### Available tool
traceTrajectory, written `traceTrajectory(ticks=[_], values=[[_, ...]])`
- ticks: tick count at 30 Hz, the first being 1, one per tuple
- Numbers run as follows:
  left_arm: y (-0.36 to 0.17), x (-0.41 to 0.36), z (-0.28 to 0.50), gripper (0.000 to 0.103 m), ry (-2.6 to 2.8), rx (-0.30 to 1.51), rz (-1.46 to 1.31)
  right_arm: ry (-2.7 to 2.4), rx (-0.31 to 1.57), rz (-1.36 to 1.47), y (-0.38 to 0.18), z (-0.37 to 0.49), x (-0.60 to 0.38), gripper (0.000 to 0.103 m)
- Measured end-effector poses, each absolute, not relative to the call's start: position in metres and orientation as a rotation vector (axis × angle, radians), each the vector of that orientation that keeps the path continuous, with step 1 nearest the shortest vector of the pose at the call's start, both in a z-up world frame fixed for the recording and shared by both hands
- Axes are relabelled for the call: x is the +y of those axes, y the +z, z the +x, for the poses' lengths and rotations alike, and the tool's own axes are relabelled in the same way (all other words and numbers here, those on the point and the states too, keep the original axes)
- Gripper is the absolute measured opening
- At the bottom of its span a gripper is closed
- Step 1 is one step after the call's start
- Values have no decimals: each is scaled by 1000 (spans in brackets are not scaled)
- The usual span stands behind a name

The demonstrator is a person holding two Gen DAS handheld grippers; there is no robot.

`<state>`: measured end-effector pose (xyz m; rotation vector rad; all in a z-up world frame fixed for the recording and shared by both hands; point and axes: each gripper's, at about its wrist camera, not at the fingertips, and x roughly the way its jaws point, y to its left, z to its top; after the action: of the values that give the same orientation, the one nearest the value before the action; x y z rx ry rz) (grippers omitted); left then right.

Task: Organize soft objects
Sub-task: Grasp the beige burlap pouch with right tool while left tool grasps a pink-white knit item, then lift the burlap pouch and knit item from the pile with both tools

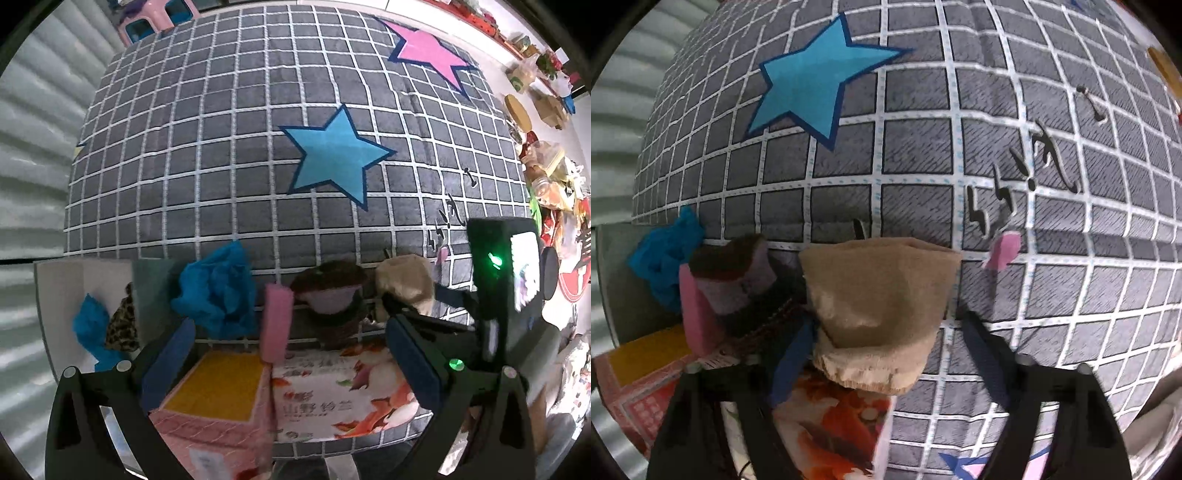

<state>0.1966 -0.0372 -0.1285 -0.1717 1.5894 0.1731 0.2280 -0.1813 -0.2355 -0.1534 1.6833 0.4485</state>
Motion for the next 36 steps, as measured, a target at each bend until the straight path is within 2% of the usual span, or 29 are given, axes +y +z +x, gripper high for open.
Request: traceTrajectory(ticks=[1,4,7,11,16,19,21,27,30,36], values=[[-132,-40,199,103,172,1598,-168,482,1684,-128,-234,229,-185,42],[-146,-49,208,103,177,1635,-150,508,1708,-40,-234,230,-210,34],[-164,-61,215,103,179,1671,-92,495,1704,15,-228,235,-229,34],[-194,-85,224,102,139,1725,144,476,1703,74,-218,242,-258,34],[-223,-103,228,94,60,1802,293,471,1700,121,-200,244,-284,34],[-236,-102,230,86,51,1847,243,472,1703,149,-198,244,-284,34],[-235,-105,234,66,8,1845,187,470,1703,157,-197,242,-283,34],[-231,-123,237,39,-57,1818,260,466,1701,185,-190,239,-295,34],[-219,-115,240,33,-49,1798,162,465,1694,193,-185,239,-298,34],[-180,-111,245,33,-39,1677,91,461,1676,190,-176,242,-301,34]])
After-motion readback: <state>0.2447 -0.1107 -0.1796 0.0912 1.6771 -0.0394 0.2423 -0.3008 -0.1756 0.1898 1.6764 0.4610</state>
